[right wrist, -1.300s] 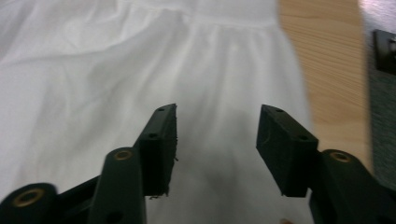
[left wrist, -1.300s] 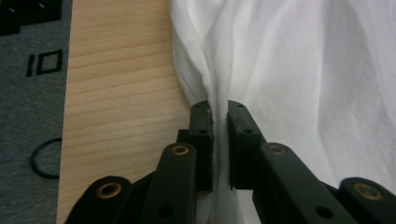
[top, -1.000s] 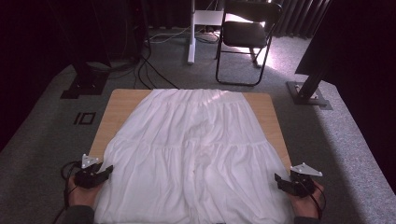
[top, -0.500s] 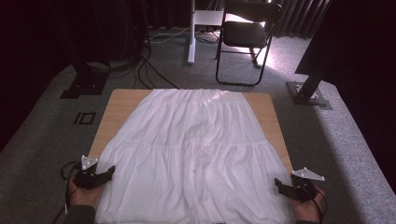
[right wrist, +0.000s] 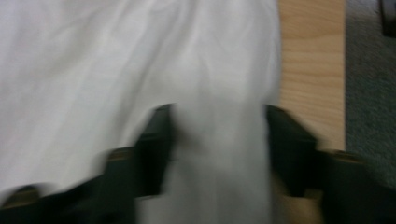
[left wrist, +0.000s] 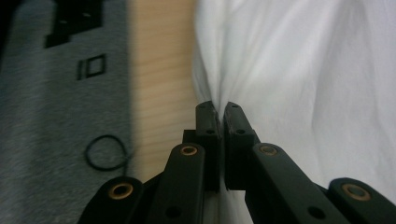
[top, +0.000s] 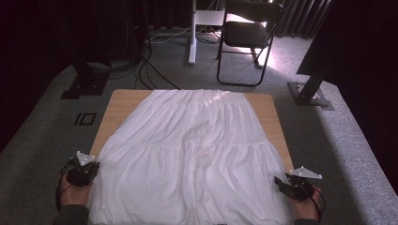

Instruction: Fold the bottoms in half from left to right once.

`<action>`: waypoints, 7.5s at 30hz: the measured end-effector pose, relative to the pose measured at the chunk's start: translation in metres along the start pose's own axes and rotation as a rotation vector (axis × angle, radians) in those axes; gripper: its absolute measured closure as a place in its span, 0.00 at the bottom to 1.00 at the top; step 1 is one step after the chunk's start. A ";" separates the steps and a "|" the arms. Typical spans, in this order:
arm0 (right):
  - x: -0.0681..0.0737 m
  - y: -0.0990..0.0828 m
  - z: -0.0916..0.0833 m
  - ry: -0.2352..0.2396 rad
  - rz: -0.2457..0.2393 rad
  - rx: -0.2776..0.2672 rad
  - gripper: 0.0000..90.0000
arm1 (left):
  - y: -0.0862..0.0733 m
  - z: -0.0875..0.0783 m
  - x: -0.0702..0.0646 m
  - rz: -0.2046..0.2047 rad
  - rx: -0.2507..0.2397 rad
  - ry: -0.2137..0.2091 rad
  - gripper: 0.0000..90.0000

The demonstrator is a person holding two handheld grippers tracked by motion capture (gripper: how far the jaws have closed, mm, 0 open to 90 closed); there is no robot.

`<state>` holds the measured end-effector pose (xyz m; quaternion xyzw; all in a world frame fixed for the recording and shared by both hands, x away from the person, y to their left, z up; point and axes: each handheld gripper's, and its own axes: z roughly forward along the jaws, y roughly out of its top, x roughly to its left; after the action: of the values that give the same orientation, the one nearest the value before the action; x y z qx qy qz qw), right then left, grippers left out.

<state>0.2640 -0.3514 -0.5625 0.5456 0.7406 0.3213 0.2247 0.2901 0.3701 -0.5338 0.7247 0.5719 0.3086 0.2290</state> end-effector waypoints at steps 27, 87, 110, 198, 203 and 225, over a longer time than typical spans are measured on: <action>-0.003 0.005 0.004 -0.050 -0.001 0.002 0.97 | 0.043 -0.055 0.069 -0.078 -0.145 0.206 0.98; 0.104 0.078 -0.012 0.123 -0.188 -0.101 0.44 | 0.076 0.002 -0.156 0.144 -0.124 -0.550 0.51; 0.097 0.079 0.005 0.128 -0.163 -0.052 0.95 | 0.051 0.024 -0.174 0.223 -0.048 -0.496 0.96; 0.098 0.169 0.086 0.181 -0.142 -0.114 0.71 | 0.115 0.044 -0.162 0.235 -0.080 -0.279 0.56; 0.111 0.168 0.119 0.164 -0.171 0.014 0.56 | 0.098 0.038 -0.171 0.248 -0.062 -0.332 0.56; 0.008 0.045 -0.010 0.209 0.017 -0.089 0.96 | 0.038 -0.008 -0.179 0.243 -0.085 -0.523 0.55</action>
<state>0.2844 -0.3371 -0.5235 0.5049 0.7404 0.4109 0.1678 0.2826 0.1869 -0.5351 0.8326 0.3890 0.1602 0.3603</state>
